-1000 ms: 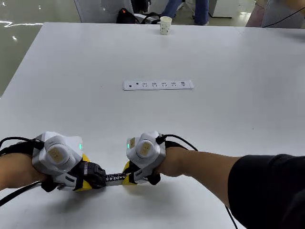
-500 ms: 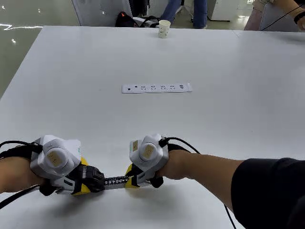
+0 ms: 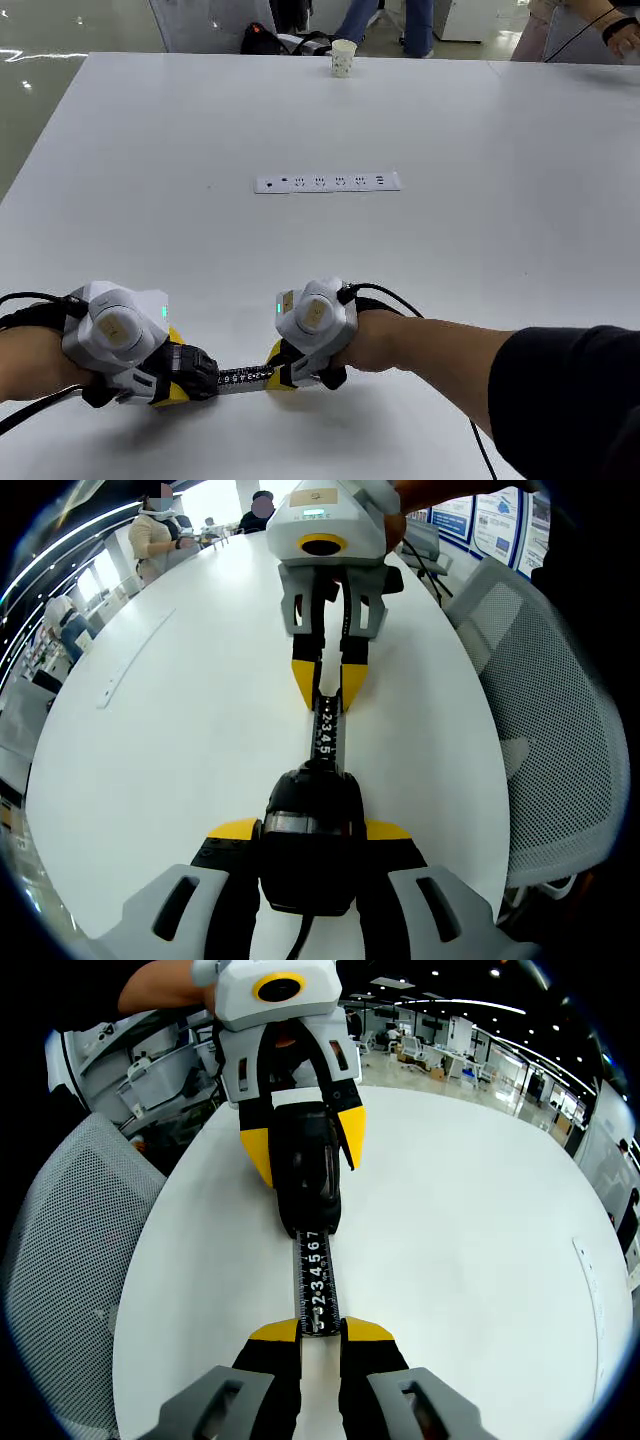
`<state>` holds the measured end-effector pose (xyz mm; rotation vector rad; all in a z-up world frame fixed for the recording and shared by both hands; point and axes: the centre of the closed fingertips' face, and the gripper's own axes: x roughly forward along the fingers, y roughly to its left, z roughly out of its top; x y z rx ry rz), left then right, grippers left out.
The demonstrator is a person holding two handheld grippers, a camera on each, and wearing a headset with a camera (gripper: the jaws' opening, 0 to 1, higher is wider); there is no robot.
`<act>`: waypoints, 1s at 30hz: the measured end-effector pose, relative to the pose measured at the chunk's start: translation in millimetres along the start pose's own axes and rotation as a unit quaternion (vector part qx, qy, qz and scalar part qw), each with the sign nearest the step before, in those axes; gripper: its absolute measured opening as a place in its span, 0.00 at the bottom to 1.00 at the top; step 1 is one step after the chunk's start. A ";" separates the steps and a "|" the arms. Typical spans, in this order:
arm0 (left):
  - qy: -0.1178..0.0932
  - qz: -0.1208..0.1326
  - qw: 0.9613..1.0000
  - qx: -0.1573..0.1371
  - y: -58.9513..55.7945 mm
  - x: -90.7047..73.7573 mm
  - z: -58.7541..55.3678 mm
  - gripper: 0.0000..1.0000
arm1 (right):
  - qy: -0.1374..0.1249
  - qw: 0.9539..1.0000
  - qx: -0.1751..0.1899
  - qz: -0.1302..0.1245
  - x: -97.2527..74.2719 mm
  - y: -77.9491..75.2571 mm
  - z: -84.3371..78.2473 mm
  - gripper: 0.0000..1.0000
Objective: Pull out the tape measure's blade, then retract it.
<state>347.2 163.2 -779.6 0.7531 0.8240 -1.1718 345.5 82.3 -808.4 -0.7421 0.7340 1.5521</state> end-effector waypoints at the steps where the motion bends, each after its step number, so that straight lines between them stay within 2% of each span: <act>1: 0.000 0.000 1.000 0.000 -0.1 0.0 0.1 0.32 | 0.000 1.000 0.001 0.000 -0.2 -0.1 -0.4 0.10; 30: -0.002 0.002 1.000 -0.003 -3.5 -2.7 2.7 0.32 | 0.002 1.000 0.009 -0.002 -9.9 -0.4 -12.0 0.10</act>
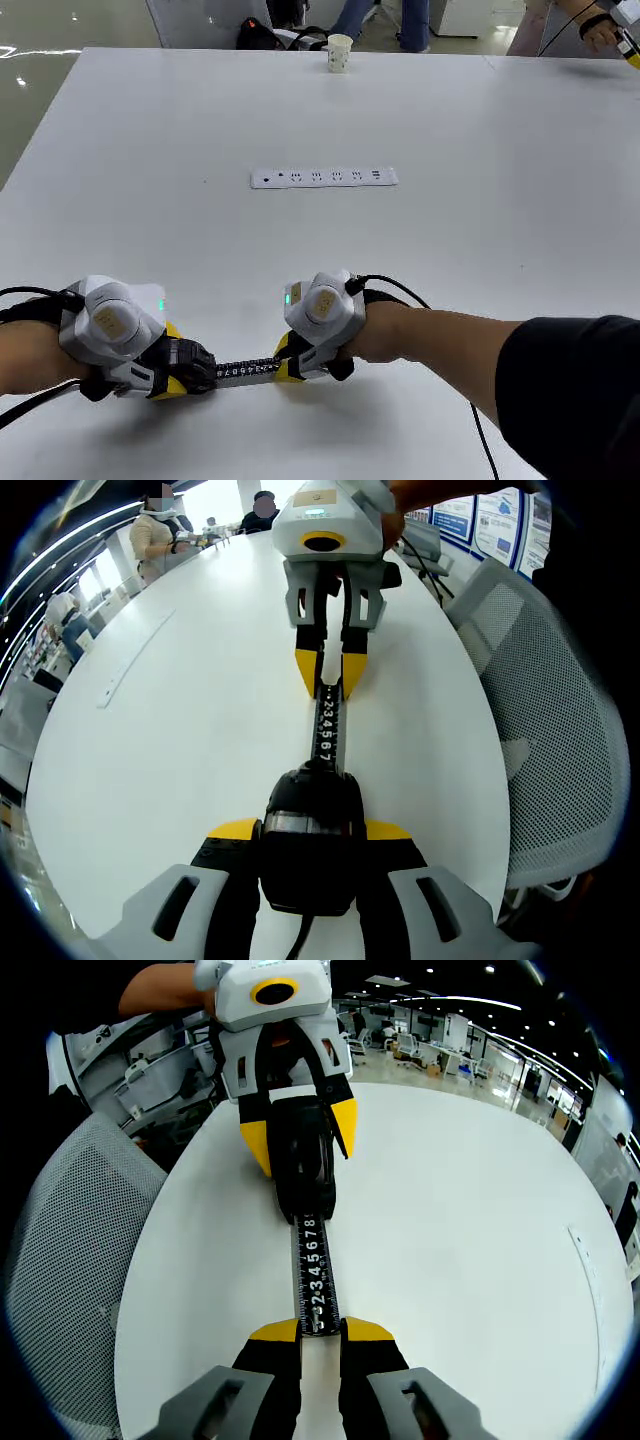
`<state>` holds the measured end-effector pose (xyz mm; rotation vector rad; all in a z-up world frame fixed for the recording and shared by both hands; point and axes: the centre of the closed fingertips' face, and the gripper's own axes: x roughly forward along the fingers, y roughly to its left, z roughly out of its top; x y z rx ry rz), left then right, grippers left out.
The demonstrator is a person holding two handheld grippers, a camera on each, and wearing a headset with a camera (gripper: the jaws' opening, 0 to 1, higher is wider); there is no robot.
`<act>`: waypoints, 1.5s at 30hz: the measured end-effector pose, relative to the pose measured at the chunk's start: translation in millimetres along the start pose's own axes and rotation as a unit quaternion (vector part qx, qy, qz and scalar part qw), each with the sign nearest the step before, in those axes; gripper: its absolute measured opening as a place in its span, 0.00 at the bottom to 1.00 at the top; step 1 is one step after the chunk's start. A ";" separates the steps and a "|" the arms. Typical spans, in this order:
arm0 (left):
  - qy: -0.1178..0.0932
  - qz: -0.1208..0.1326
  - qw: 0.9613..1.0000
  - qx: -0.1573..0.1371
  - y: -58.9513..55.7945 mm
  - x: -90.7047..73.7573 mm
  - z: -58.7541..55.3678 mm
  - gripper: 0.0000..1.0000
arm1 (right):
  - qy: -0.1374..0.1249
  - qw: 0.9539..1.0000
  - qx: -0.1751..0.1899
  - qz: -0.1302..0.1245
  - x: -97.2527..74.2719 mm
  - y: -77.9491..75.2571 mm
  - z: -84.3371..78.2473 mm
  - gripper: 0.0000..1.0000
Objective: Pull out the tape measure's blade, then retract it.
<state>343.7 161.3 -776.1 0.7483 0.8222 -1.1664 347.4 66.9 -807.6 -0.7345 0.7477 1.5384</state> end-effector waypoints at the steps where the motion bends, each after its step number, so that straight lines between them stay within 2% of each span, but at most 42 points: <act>1: 0.000 0.000 1.000 0.000 0.1 0.0 0.2 0.32 | 0.000 1.000 -0.001 0.000 -0.5 -0.1 -0.7 0.10; 45: -0.001 0.002 1.000 -0.001 1.0 -1.0 1.1 0.32 | 0.007 1.000 0.017 -0.005 -15.3 -1.8 -20.3 0.10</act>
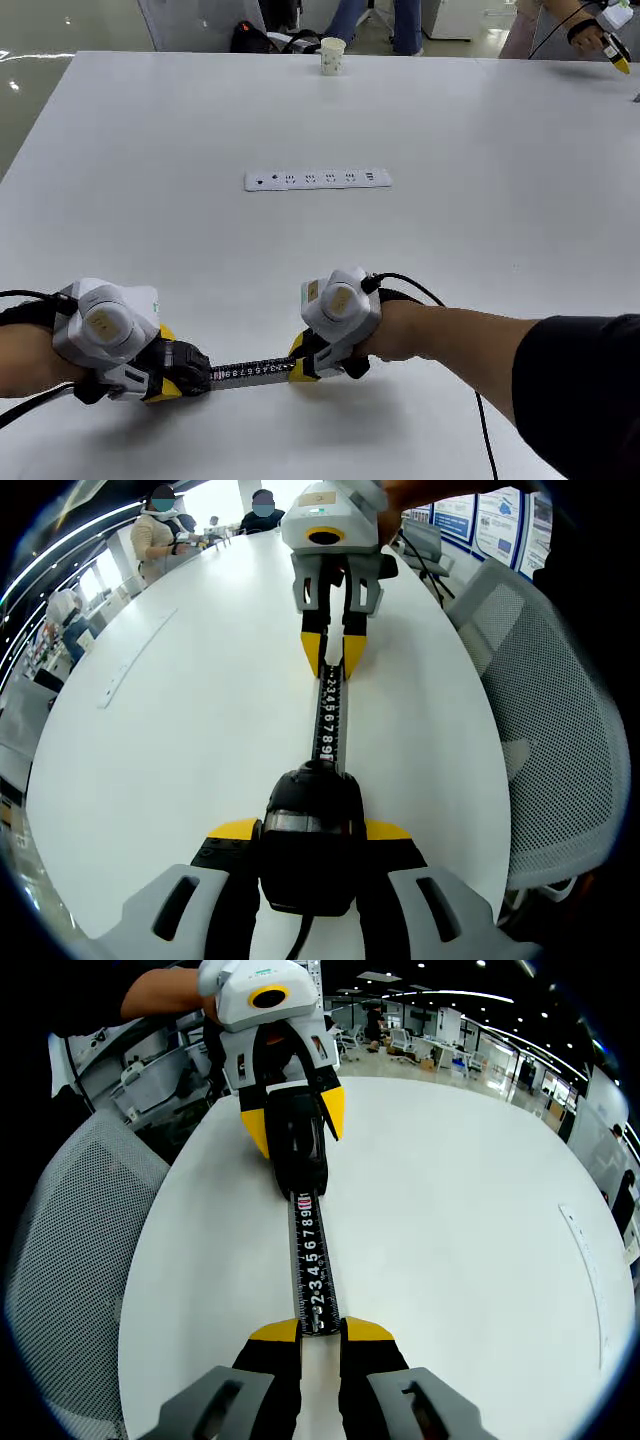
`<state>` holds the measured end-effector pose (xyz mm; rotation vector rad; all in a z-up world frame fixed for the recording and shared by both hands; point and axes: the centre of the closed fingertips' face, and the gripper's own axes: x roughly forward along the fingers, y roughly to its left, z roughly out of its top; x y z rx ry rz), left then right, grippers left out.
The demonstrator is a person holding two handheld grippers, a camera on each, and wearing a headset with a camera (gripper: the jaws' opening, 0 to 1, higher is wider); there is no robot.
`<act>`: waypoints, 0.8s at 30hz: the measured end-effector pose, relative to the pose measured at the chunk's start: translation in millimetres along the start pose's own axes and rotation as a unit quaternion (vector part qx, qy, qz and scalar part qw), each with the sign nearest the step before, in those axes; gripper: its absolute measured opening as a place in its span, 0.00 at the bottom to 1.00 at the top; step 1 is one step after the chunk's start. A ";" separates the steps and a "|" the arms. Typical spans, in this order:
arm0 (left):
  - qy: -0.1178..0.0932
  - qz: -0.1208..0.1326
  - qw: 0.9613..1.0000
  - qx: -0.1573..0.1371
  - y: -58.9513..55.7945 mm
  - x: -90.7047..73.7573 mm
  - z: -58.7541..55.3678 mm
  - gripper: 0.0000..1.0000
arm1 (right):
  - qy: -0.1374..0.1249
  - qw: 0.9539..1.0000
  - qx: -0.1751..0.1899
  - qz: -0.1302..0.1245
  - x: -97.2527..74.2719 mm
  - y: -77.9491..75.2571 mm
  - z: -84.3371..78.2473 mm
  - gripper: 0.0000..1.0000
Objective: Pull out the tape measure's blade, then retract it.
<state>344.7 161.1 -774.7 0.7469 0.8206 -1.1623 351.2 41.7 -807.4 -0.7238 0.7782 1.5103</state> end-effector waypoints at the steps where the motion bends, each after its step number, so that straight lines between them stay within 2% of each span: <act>1: 0.000 0.000 1.000 0.000 -0.3 -0.1 -0.2 0.32 | 0.000 1.000 0.000 0.000 -0.6 0.2 -0.3 0.10; 24: -0.003 0.002 1.000 -0.001 2.2 0.6 -0.4 0.32 | 0.003 1.000 0.006 -0.004 -10.3 -2.5 -13.3 0.10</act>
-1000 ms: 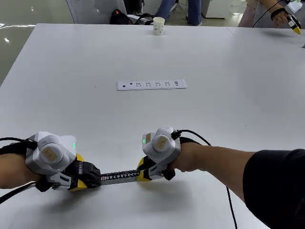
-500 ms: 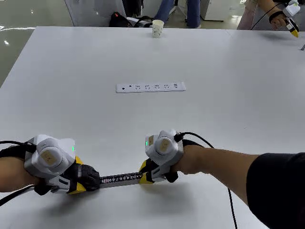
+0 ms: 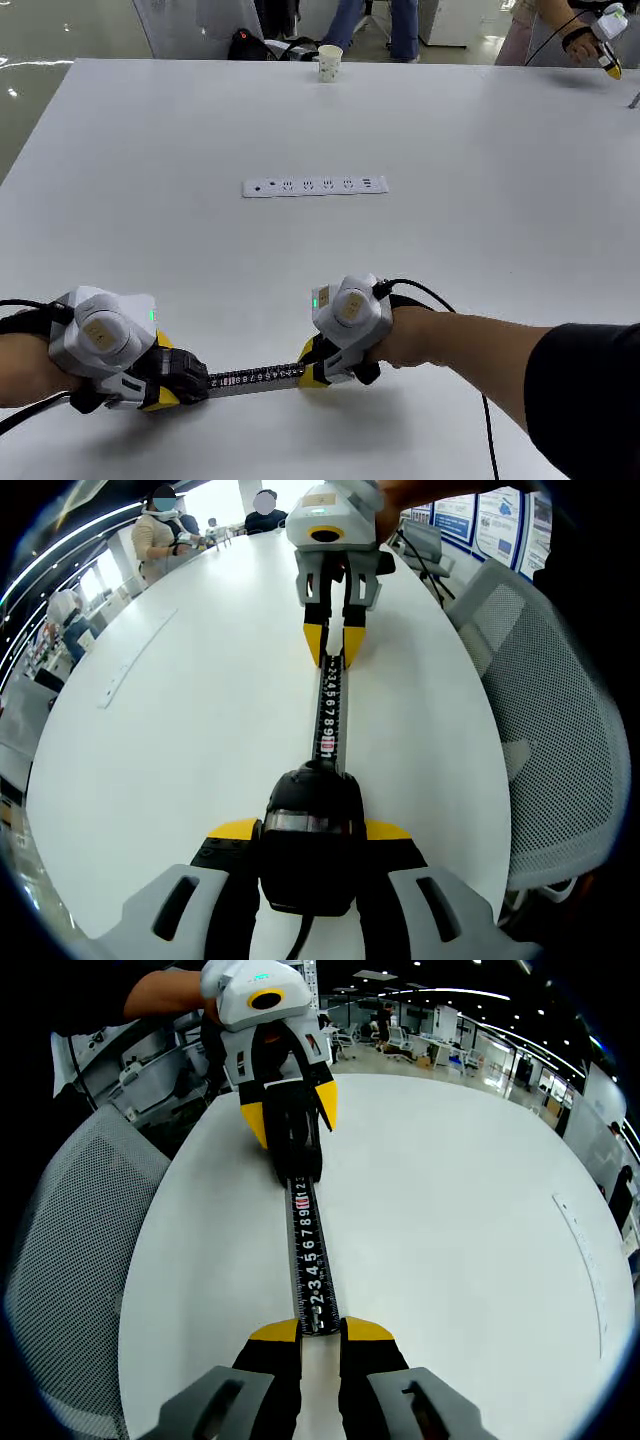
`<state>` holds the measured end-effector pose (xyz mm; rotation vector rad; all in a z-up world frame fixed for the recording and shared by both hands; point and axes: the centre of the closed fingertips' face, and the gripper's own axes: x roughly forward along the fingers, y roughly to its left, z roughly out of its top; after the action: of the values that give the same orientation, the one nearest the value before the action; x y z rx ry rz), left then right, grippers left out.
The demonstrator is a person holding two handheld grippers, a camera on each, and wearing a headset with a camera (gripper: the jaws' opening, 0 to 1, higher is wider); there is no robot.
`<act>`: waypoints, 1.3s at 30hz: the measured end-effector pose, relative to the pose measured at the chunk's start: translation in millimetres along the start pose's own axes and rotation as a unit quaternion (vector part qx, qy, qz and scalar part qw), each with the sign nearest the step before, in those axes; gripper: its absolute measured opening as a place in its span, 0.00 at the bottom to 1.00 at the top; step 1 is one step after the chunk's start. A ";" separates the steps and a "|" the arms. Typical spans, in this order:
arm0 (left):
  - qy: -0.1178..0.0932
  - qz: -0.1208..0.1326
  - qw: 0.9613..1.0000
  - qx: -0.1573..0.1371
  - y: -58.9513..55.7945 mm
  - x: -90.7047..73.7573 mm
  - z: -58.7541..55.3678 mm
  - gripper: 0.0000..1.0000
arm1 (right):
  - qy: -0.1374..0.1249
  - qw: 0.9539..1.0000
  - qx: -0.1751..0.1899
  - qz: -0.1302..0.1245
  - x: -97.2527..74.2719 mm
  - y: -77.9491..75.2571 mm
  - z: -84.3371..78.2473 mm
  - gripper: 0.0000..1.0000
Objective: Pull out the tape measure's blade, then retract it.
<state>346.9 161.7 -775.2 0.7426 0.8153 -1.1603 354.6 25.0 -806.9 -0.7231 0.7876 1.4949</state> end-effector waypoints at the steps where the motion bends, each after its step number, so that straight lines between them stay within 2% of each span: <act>1: 0.000 0.000 1.000 0.000 -0.5 -0.2 -0.1 0.32 | 0.000 1.000 0.000 0.000 -0.3 0.2 -0.1 0.10; 13: 0.000 0.000 1.000 -0.002 -3.4 -1.1 -0.7 0.32 | -0.002 1.000 0.005 0.000 -1.8 0.1 -1.7 0.10; 39: -0.001 0.001 1.000 -0.004 -0.1 3.2 -2.4 0.32 | 0.001 1.000 0.014 -0.001 -12.1 -2.0 -17.0 0.10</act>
<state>347.0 162.1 -779.2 0.7356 0.8180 -1.1552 357.3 4.2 -806.9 -0.7051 0.8076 1.4782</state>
